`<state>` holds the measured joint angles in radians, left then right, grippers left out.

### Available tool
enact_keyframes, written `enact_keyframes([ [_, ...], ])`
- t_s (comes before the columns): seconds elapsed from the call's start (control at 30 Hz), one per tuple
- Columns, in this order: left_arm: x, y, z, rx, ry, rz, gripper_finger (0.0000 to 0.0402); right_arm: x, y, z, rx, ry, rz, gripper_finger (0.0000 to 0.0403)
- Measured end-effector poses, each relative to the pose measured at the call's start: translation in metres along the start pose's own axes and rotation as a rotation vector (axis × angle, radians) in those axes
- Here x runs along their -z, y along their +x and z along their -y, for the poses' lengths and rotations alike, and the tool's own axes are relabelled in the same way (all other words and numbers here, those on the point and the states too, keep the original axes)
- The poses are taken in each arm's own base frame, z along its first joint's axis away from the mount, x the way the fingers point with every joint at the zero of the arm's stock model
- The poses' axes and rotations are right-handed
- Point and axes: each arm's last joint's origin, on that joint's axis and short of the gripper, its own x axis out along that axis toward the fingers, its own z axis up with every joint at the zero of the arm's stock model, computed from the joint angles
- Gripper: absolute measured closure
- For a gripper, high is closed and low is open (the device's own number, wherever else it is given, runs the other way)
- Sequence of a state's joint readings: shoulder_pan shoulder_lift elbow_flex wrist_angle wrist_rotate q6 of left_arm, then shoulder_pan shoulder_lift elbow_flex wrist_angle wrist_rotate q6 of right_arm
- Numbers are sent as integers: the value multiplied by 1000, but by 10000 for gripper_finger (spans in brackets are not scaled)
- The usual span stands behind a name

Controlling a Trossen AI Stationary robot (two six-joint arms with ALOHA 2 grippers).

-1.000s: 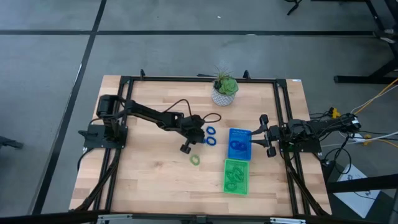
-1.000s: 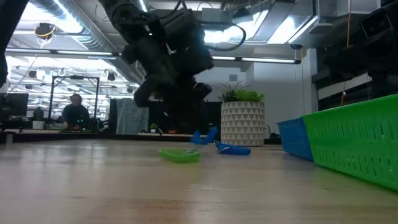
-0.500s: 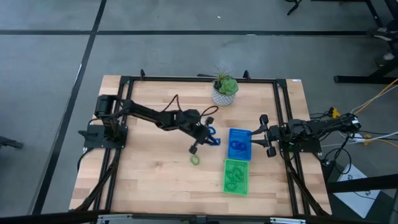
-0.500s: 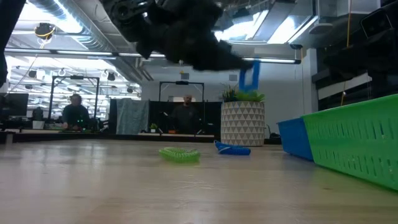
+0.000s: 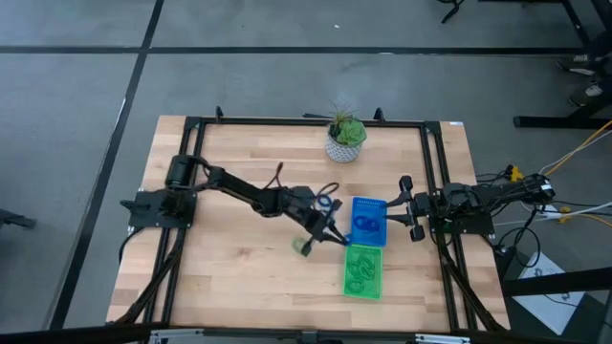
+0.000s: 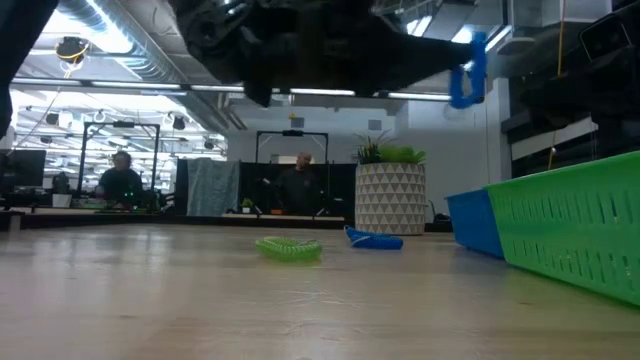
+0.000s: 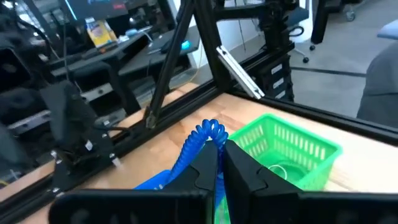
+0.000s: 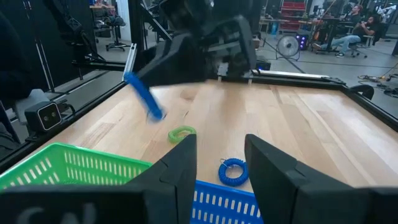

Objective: Sort spring keychains
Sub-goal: Put the blue spring keychain into the blue bin

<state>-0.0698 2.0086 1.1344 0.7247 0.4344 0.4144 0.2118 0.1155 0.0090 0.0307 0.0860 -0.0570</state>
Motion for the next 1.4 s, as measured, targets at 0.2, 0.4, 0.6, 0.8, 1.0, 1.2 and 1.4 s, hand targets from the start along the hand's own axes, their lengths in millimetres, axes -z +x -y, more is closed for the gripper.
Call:
enact_keyframes([
  [0.2,5,28,-15,-32,21,-100,395,0,0,0,0,0,0,267],
  [0.4,16,41,-32,-80,-5,-160,394,0,0,0,0,0,0,267],
  [0.6,26,39,-53,-136,-39,-166,394,0,0,0,0,0,0,267],
  [0.8,42,38,-71,-179,-123,-176,390,0,0,0,-1,0,0,267],
  [1.0,48,42,-78,-228,-159,-190,380,0,0,0,0,0,0,267],
  [1.2,46,45,-71,-219,-198,-216,335,0,0,0,0,0,0,267],
  [1.4,41,48,-71,-206,-245,-238,271,0,0,0,0,0,0,267],
])
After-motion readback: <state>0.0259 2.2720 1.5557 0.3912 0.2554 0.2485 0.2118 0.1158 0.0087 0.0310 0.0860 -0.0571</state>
